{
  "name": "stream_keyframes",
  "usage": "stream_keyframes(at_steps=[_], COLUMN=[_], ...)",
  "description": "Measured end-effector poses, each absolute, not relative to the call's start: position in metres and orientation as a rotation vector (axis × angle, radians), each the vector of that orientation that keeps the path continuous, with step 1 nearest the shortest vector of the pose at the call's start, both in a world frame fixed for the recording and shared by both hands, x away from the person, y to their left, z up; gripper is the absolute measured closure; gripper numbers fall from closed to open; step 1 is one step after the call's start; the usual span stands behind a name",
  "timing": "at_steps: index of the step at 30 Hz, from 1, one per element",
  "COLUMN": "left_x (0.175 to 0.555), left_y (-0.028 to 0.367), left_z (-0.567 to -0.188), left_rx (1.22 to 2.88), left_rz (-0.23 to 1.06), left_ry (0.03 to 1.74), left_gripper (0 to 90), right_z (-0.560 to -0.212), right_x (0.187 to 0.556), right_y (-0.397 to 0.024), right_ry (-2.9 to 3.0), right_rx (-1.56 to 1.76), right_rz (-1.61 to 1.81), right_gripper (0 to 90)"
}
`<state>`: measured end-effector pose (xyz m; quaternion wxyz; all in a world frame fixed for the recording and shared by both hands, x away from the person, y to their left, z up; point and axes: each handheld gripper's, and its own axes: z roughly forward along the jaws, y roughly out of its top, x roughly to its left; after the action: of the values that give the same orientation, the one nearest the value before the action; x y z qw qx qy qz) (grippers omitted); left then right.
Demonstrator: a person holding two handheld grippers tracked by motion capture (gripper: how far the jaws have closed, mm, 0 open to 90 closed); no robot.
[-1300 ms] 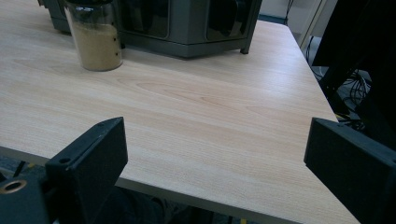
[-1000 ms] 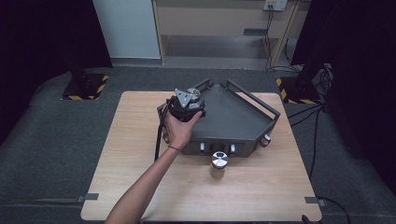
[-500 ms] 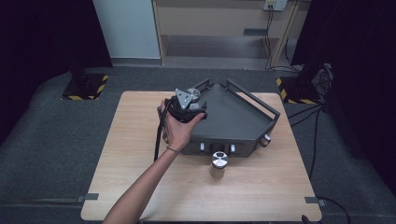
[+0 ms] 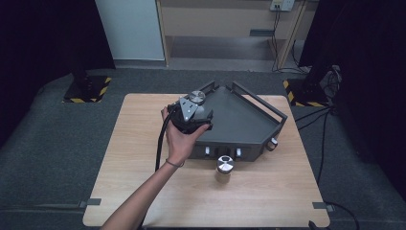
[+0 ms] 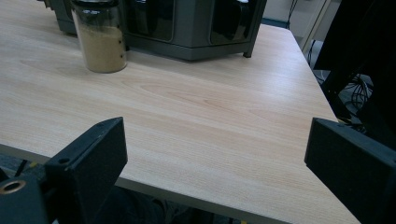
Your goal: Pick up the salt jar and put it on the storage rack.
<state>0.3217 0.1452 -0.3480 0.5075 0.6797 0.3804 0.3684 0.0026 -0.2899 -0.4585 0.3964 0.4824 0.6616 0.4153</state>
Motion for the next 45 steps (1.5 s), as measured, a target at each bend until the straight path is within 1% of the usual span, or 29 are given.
stream_keyframes(at_steps=[2, 8, 22, 27, 36, 39, 45], left_x=[0.313, 0.29, 0.243, 0.232, 0.206, 0.202, 0.197], left_y=[0.148, 0.159, 0.181, 0.186, 0.194, 0.198, 0.205], left_z=[-0.351, -0.357, -0.369, -0.373, -0.39, -0.397, -0.407], left_rx=[1.635, 1.631, 1.653, 1.656, 1.718, 1.735, 1.75], left_rz=[0.891, 0.842, 0.823, 0.81, 0.774, 0.733, 0.707], left_ry=[0.917, 0.916, 0.891, 0.885, 0.862, 0.882, 0.919], left_gripper=[0.0, 0.0, 0.0, 0.0, 0.0, 0.0, 0.0], right_z=[-0.458, -0.458, -0.458, -0.458, -0.458, -0.458, -0.458], right_x=[0.002, 0.002, 0.001, 0.001, 0.001, 0.002, 0.002], right_y=[-0.29, -0.289, -0.288, -0.288, -0.288, -0.288, -0.288], right_ry=[1.677, 1.685, 1.689, 1.693, 1.694, 1.699, 1.701], right_rx=[1.222, 1.208, 1.194, 1.191, 1.191, 1.187, 1.185], right_rz=[1.054, 1.056, 1.062, 1.063, 1.063, 1.064, 1.063], right_gripper=[5.8, 5.8, 5.8, 5.8, 5.8, 5.8, 5.8])
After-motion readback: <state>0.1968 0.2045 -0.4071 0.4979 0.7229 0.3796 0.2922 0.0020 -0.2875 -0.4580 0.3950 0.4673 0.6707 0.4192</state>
